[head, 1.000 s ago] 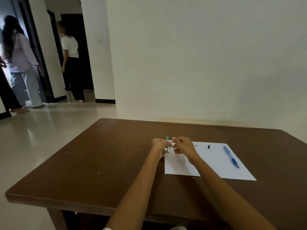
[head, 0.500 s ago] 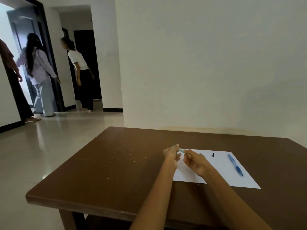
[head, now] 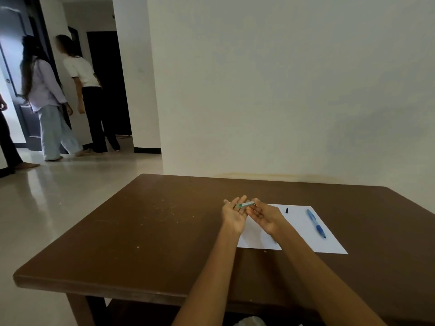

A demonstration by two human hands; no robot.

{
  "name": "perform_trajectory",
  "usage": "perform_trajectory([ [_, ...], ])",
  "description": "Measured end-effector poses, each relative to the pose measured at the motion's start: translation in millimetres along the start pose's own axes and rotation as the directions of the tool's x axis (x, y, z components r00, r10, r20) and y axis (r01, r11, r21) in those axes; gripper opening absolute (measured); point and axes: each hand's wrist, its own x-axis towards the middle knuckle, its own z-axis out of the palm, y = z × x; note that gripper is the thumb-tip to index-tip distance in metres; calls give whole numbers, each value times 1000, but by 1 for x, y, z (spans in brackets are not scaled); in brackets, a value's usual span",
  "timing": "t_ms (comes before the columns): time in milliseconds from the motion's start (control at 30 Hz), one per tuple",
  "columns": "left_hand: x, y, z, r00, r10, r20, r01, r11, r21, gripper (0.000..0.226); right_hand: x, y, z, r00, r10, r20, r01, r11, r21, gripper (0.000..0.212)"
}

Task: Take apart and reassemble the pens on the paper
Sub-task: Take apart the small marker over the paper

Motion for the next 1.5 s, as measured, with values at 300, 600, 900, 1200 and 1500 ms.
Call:
perform_trajectory([
  [300, -1, -5, -15, 998, -42, 43, 51, 968, -245, 54, -6, -2, 19, 978, -188, 93, 205, 760, -617, 23],
  [600, 0, -4, -24, 992, -74, 102, 96, 969, -228, 47, -7, -8, 23, 963, -264, 58, 237, 722, -649, 23],
  [900, 7, -4, -22, 996, -25, 88, 39, 986, -160, 47, 10, -7, 2, 985, -164, -58, 147, 964, -222, 20],
  [1200, 17, -16, -19, 969, 148, 199, -235, 288, 928, 63, 13, -8, 0, 970, -205, -133, 180, 967, -181, 18],
  [1500, 4, -30, -14, 958, 40, 285, -271, -200, 942, 78, 7, -12, -8, 960, -209, -185, 176, 968, -179, 22],
])
